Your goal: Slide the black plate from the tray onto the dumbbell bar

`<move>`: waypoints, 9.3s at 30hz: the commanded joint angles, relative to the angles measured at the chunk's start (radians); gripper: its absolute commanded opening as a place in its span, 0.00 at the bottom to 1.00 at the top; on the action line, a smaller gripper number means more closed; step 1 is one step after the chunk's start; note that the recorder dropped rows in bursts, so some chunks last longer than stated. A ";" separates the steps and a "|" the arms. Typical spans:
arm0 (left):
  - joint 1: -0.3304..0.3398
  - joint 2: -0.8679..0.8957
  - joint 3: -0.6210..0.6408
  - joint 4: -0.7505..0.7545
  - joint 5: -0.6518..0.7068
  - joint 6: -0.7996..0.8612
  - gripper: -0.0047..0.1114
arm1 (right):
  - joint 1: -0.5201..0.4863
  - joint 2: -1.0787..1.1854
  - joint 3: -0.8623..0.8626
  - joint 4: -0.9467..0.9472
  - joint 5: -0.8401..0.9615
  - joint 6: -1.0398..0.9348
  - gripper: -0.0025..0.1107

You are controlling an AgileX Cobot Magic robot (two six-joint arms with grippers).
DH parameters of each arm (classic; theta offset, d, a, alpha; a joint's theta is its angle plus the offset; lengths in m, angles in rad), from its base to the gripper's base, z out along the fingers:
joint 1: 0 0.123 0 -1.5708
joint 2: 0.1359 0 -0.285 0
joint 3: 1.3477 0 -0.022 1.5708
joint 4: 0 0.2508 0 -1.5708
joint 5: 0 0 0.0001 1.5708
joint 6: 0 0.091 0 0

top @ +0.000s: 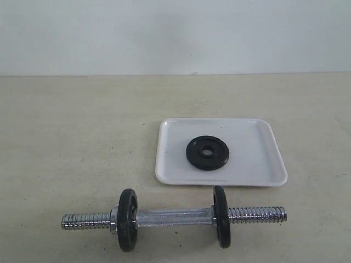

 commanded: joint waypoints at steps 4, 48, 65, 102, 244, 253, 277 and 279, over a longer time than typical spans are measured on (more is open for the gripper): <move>-0.005 -0.002 -0.002 -0.735 0.002 0.012 0.28 | -0.005 -0.004 -0.001 0.000 -0.011 -0.006 0.03; -0.005 -0.002 -0.466 -0.837 0.551 -0.532 0.28 | -0.005 -0.004 -0.001 0.000 -0.011 -0.006 0.03; -0.005 -0.002 -0.466 -0.788 0.426 0.084 0.28 | 0.031 -0.004 -0.001 0.000 -0.011 -0.006 0.03; -0.005 -0.002 -0.466 0.819 0.458 -1.529 0.28 | 0.101 -0.004 -0.001 0.000 -0.011 -0.006 0.03; -0.036 -0.002 -0.463 0.819 0.461 -1.012 0.27 | 0.125 0.244 -0.827 -1.744 -0.983 1.580 0.03; -0.036 -0.002 -0.463 0.819 0.461 -1.012 0.27 | 0.125 0.248 -0.827 -1.744 -1.017 1.594 0.03; -0.036 -0.002 -0.463 0.819 0.461 -1.012 0.27 | 0.125 0.252 -0.827 -1.744 -0.916 1.881 0.03; -0.036 -0.002 -0.463 0.819 0.461 -1.012 0.27 | 0.125 0.259 -0.827 -1.744 -0.879 1.704 0.03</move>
